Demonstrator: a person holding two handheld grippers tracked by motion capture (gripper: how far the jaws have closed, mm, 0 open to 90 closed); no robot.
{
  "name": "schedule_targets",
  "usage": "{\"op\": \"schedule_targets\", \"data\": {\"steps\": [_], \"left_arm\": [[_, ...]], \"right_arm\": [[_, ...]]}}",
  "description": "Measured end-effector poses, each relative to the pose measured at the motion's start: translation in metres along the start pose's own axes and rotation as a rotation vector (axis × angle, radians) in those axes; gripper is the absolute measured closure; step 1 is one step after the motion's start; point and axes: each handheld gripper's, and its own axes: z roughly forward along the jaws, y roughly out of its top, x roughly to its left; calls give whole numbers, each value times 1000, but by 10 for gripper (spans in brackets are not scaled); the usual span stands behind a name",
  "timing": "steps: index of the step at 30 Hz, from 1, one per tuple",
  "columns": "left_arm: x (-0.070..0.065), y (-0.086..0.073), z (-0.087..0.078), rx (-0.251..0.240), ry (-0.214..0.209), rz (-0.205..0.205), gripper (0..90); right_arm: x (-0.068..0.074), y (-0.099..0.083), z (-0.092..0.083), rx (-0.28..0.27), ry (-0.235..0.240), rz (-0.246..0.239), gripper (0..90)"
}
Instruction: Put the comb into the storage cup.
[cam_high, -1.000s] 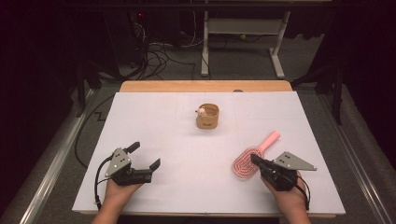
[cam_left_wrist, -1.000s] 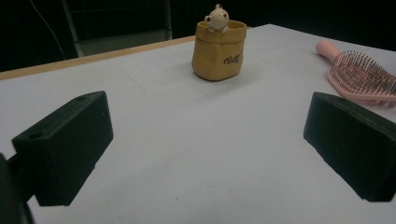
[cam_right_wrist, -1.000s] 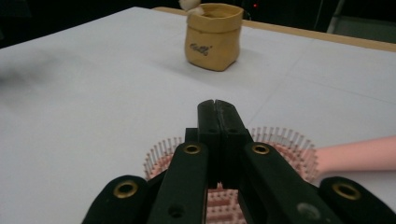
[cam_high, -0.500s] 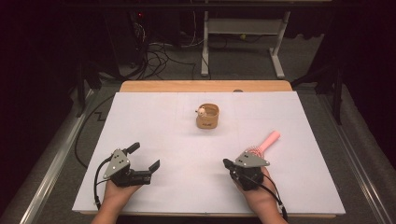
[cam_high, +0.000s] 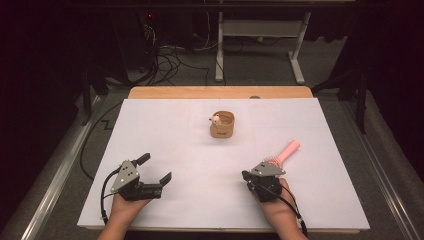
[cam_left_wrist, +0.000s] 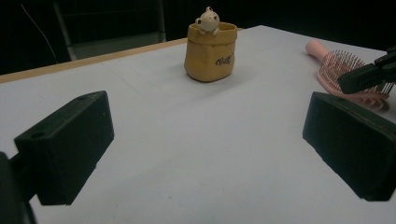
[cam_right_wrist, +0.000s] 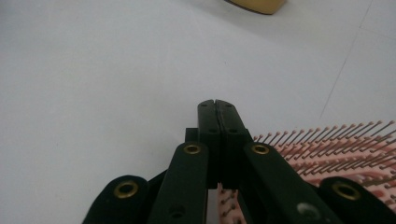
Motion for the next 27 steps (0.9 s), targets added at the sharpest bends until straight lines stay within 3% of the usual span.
{"op": "schedule_targets", "data": {"steps": [27], "left_arm": [[0, 0, -2, 11, -9, -8, 38]], "right_arm": [[-11, -19, -38, -10, -2, 8, 900]]}}
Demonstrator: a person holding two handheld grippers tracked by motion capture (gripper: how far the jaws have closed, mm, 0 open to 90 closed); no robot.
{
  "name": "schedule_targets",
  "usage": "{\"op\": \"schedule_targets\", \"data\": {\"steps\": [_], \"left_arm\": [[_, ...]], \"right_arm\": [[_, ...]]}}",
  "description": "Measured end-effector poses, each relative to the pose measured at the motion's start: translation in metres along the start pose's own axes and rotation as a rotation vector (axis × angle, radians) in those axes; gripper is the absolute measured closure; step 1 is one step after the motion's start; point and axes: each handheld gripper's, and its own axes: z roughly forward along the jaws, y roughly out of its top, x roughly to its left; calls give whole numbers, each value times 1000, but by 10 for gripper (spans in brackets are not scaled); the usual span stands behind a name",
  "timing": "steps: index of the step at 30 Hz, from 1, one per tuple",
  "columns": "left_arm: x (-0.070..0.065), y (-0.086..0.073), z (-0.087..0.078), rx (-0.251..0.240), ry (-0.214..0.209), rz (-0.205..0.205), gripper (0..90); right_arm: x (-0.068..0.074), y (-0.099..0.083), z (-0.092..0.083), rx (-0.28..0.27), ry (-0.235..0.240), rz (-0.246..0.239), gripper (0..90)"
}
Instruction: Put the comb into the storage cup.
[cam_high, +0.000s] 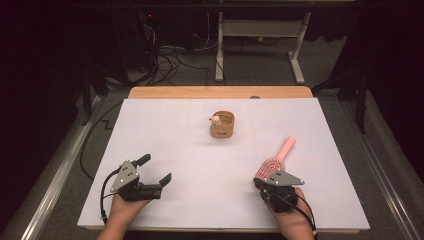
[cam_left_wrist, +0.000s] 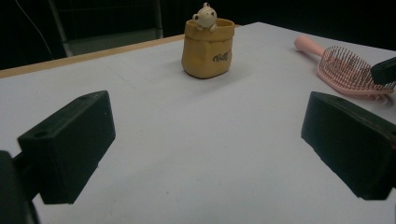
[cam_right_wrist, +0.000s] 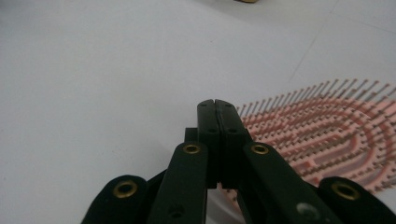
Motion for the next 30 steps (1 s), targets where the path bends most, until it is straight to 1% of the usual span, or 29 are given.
{"op": "schedule_targets", "data": {"steps": [4, 6, 7, 8, 10, 11, 12, 13, 15, 16, 17, 19, 20, 25, 30], "left_arm": [[1, 0, 0, 3, 2, -3, 38], [0, 0, 0, 3, 0, 0, 38], [0, 0, 1, 2, -2, -1, 38], [0, 0, 1, 3, -4, 1, 38], [0, 0, 1, 4, -6, 3, 38], [0, 0, 2, 6, -8, 2, 38], [0, 0, 2, 11, -11, 3, 38], [0, 0, 2, 11, -11, 3, 38], [-1, 0, 2, 12, -13, 6, 38], [-1, -1, 2, 13, -14, 6, 38], [-1, -1, 2, 13, -14, 6, 38], [0, -1, 2, 14, -13, 5, 38], [0, -1, 2, 13, -12, 3, 38], [0, -1, 2, 16, -12, 0, 38], [1, -1, 1, 14, -11, -6, 38]], "right_arm": [[-6, -5, -7, -10, 14, 23, 900], [-5, -4, -7, -16, 18, 12, 900], [-3, -4, -8, -15, 20, 16, 900], [0, -3, -6, -21, 30, -4, 900], [1, -2, -5, -23, 32, -11, 900], [3, -2, -4, -21, 39, -13, 900], [6, 0, 2, -10, 50, -24, 900], [6, 0, 2, -10, 50, -24, 900], [10, 1, 8, 8, 45, -38, 900], [11, 2, 13, 28, 33, -47, 900], [11, 2, 13, 28, 33, -47, 900], [10, 1, 16, 46, 20, -39, 900], [8, 0, 16, 47, 23, -41, 900], [6, -2, 11, 56, 14, -41, 900], [-1, -8, 2, 56, 15, -19, 900]]}}
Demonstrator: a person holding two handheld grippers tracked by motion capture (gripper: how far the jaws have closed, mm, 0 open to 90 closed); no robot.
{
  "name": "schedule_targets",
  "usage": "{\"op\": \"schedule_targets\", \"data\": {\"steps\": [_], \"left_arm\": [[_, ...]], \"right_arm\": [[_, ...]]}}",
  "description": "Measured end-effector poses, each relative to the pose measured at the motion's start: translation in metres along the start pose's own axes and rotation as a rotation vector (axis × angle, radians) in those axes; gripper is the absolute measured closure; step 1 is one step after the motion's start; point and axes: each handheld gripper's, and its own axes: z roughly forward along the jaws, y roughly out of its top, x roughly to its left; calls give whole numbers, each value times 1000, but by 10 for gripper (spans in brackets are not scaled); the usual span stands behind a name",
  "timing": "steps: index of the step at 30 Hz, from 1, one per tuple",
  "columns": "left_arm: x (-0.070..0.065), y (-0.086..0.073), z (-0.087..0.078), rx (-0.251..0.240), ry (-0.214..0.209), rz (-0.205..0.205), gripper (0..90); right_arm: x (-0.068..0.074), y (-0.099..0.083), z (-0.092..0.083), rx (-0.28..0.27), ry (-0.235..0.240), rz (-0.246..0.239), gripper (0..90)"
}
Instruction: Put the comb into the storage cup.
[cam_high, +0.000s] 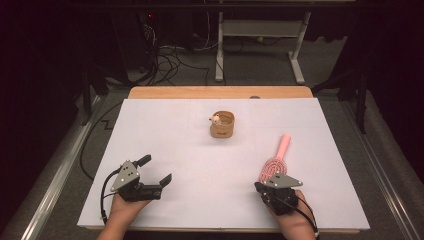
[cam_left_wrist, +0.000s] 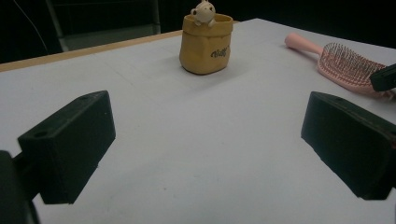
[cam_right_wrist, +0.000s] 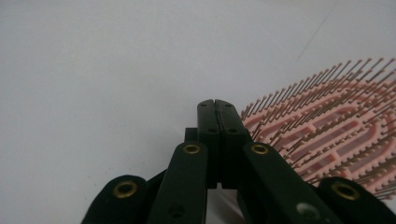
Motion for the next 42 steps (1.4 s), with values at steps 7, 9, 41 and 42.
{"op": "schedule_targets", "data": {"steps": [7, 9, 41, 42], "left_arm": [[1, 0, -1, -2, 0, 1, 38], [1, 0, -1, -7, 2, -1, 38], [12, 2, 3, 17, 54, -37, 27], [12, 4, 2, 11, 61, -32, 25]], "right_arm": [[-10, -10, -12, -4, -17, 25, 900], [-13, -12, -15, -3, -24, 28, 900], [-58, -33, -38, -23, -94, 149, 900], [-59, -34, -39, -24, -100, 152, 900]]}}
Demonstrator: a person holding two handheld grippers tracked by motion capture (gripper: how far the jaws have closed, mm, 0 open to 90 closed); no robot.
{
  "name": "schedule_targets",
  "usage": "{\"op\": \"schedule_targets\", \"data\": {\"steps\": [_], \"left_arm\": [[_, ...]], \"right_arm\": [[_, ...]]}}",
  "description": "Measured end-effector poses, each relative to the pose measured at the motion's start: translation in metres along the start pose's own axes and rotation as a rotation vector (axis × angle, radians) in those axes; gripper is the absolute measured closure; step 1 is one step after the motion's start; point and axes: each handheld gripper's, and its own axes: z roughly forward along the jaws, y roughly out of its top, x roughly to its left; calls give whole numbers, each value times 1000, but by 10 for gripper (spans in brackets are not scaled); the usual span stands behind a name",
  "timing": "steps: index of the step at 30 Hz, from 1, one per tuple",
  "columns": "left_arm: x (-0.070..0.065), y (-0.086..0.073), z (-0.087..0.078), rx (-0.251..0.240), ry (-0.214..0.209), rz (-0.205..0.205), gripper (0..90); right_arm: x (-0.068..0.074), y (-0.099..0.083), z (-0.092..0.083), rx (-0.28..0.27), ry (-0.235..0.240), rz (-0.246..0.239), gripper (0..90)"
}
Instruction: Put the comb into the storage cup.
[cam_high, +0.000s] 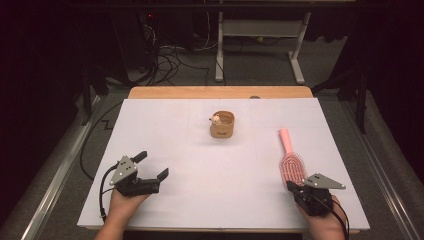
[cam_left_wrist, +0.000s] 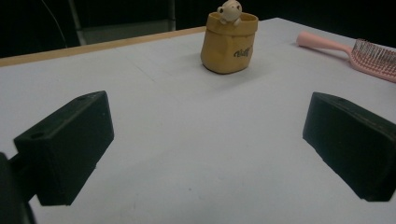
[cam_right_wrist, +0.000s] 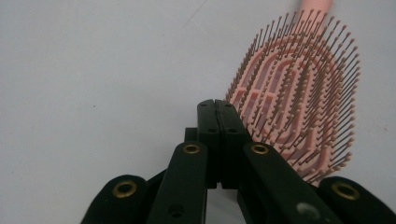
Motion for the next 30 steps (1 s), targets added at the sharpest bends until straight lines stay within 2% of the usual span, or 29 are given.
{"op": "schedule_targets", "data": {"steps": [7, 12, 20, 28, 30], "left_arm": [[4, 1, 0, 8, 10, -15, 9], [5, 1, 0, -4, 29, -19, 5], [4, 0, 1, 2, 22, -14, 0], [4, -3, 0, -11, 30, -14, 0], [5, -3, 0, -13, 28, -17, 0]], "right_arm": [[-7, -3, -3, -6, -18, 20, 900], [-12, -5, -5, -8, -33, 35, 900], [-19, -6, -6, -10, -58, 58, 900], [-17, -3, -8, -31, -42, 53, 900], [-15, -2, -9, -59, -19, 52, 900]]}}
